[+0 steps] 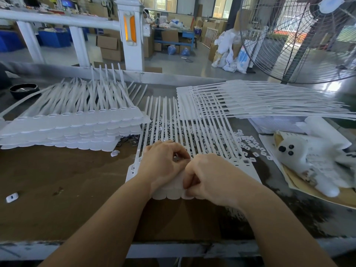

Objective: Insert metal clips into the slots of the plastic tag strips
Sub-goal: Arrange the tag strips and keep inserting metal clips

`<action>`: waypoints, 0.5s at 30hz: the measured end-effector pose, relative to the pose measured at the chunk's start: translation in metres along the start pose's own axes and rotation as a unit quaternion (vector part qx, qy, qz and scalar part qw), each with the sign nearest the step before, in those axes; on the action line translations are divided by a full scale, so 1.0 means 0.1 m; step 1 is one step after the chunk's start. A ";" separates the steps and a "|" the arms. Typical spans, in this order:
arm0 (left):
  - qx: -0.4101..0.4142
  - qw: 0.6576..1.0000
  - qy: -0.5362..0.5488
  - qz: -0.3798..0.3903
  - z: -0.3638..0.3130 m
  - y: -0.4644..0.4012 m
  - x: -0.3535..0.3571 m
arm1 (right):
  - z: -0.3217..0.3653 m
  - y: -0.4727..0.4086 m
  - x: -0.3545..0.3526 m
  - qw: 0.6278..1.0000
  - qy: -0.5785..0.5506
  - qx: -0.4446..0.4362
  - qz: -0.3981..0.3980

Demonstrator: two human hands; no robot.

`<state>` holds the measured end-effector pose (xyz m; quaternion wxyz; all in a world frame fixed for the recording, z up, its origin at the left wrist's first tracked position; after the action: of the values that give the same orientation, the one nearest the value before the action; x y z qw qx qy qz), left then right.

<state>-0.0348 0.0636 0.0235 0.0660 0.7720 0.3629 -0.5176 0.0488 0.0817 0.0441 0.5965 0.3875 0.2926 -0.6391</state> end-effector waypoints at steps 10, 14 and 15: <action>0.002 1.000 -0.013 0.007 0.00 -0.01 0.01 | -0.15 -0.02 -0.02 0.999 -0.052 -0.005 -0.010; 0.006 1.000 -0.016 0.010 0.00 -0.01 0.02 | -0.26 -0.03 -0.08 0.995 -0.096 0.008 -0.029; 0.006 1.000 -0.015 0.012 0.00 -0.01 0.02 | -0.30 -0.03 -0.10 0.993 -0.107 0.015 -0.038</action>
<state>-0.0349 0.0652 0.0221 0.0728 0.7689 0.3492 -0.5306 0.0503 0.1124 0.0368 0.5938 0.3145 0.2316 -0.7034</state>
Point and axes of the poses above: each hand's wrist, its own y-axis away from the middle knuckle, its own x-axis out of the palm, z = x × y, the point moved 10 cm from there along -y, towards the middle knuckle, and after that the axes turned 14 degrees about -y, right-handed, at the moved point
